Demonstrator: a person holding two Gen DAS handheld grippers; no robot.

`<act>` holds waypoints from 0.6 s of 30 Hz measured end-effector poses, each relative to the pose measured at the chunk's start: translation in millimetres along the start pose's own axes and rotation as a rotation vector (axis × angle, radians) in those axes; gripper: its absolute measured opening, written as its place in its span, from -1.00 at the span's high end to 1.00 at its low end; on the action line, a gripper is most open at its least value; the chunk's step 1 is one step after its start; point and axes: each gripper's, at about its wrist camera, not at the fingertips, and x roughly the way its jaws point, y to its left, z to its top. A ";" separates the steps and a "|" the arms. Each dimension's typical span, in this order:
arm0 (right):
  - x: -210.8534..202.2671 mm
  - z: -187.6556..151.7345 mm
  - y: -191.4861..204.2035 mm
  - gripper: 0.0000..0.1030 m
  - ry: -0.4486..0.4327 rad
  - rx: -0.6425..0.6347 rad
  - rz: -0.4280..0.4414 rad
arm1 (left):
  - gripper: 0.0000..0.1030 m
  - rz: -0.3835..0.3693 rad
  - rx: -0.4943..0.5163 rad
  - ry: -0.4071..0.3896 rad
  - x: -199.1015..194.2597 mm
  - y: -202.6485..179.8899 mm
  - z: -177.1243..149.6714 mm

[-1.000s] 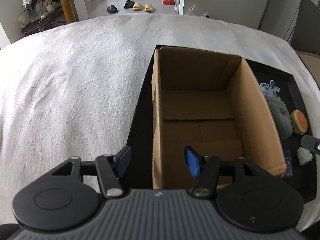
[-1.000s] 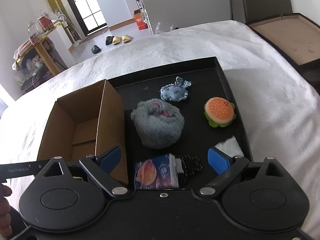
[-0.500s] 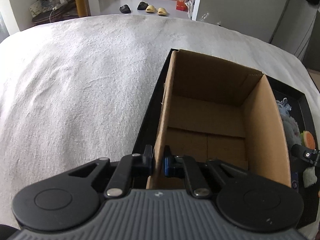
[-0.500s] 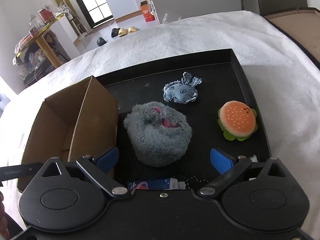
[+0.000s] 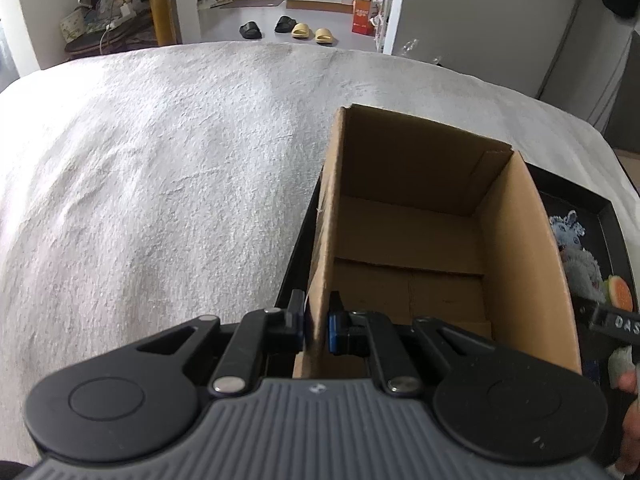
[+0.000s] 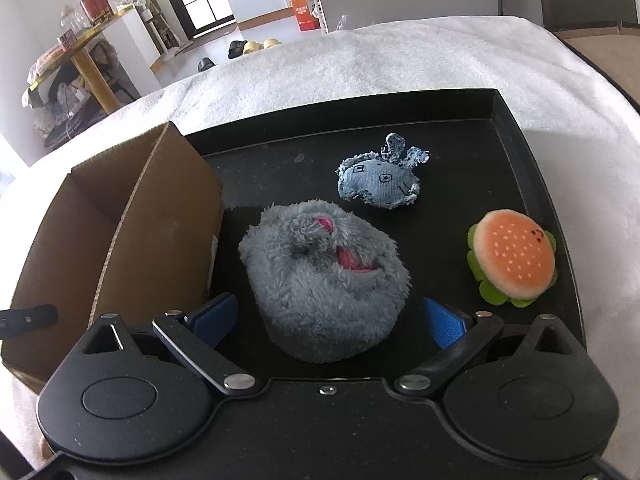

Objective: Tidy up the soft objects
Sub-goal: 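Grip the box wall with the left tool while the right tool grasps the grey plush, then lift the grey plush with the right tool and drop it into the box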

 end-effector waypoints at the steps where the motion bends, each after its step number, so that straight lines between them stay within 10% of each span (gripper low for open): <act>1: 1.9 0.6 0.0 -0.92 -0.003 -0.004 -0.006 | 0.82 0.001 0.008 -0.001 -1.2 -1.3 -0.6; 5: 2.1 1.1 -0.5 -0.26 0.002 -0.005 0.006 | 0.81 -0.008 0.035 0.010 -3.5 -1.6 -2.7; 18: -37.3 4.8 15.4 -0.14 -0.030 0.005 -0.030 | 0.81 -0.044 0.065 0.022 -12.2 10.0 -8.3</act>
